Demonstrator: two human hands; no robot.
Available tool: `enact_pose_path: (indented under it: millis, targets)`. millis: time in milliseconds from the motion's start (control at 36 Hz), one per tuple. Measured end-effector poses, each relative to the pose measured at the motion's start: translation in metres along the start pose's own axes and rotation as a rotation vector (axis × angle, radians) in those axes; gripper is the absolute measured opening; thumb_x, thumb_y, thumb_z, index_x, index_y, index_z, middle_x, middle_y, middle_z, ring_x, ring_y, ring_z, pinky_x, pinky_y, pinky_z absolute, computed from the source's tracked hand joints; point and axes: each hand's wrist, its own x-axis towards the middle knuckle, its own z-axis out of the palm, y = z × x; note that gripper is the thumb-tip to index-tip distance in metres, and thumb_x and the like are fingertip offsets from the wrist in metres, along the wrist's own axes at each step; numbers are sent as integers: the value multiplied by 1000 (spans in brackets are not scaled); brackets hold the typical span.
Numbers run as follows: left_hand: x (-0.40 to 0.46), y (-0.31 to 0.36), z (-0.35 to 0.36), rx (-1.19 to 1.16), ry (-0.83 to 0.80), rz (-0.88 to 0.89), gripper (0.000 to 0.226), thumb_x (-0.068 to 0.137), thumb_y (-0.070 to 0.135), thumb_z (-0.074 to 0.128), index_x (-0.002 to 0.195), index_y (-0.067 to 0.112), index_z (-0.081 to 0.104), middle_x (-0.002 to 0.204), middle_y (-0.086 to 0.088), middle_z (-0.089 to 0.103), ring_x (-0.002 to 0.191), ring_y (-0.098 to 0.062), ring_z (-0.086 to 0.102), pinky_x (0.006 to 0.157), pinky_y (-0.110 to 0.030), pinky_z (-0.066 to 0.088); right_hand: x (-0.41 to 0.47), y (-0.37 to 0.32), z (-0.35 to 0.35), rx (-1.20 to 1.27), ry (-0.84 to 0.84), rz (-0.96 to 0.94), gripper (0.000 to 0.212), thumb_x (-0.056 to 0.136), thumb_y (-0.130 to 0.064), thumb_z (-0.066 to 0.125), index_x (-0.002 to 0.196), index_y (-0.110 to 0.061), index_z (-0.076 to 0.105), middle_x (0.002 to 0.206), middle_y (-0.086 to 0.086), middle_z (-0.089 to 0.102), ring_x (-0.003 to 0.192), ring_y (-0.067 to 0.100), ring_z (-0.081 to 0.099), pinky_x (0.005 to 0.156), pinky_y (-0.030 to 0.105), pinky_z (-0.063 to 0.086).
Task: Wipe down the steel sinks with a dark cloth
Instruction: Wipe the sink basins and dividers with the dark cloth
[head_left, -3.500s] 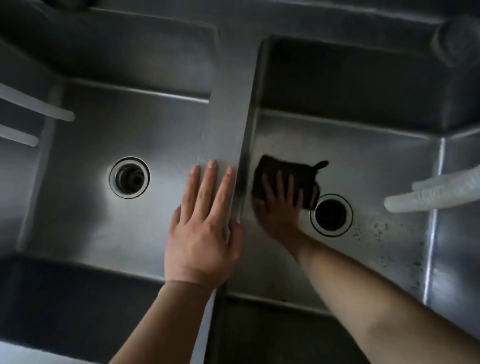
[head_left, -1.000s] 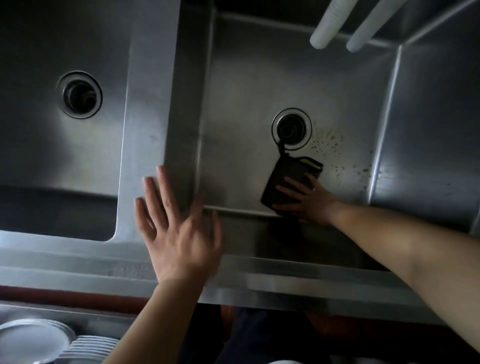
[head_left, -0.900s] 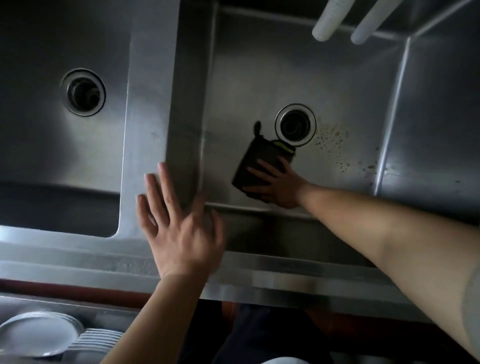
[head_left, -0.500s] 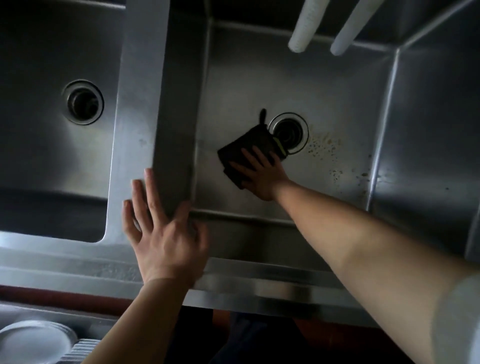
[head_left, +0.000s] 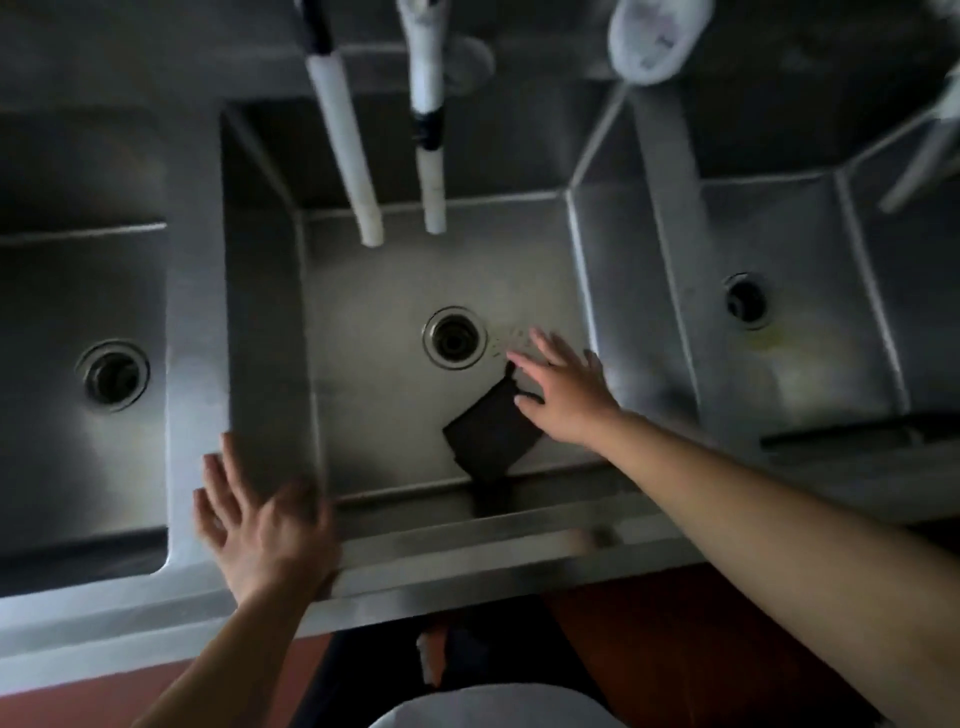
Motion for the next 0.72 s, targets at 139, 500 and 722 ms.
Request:
enact_pose_path:
  millis: [139, 500, 722]
  targets:
    - [-5, 9, -7, -19, -49, -39, 26, 82, 41, 71, 105, 30, 75, 164, 0, -13, 151, -23, -9, 121, -43, -3, -36, 47, -79, -177, 418, 45, 72, 92, -37, 56, 156, -35, 21, 167, 0, -5, 154, 23, -8, 120, 58, 1]
    - [38, 120, 17, -268, -537, 366, 48, 89, 13, 65, 131, 32, 53, 126, -1, 60, 82, -16, 66, 72, -21, 52, -13, 108, -109, -177, 488, 279, 86, 93, -62, 43, 157, -36, -7, 165, -2, -18, 152, 24, -17, 118, 65, 0]
    - [75, 197, 129, 47, -947, 433, 57, 93, 31, 55, 148, 23, 41, 147, -8, 49, 127, -28, 53, 104, -37, 44, 91, 112, -158, -180, 533, 293, 82, 89, -56, 50, 157, -36, 8, 168, -1, -4, 154, 23, -9, 117, 64, -3]
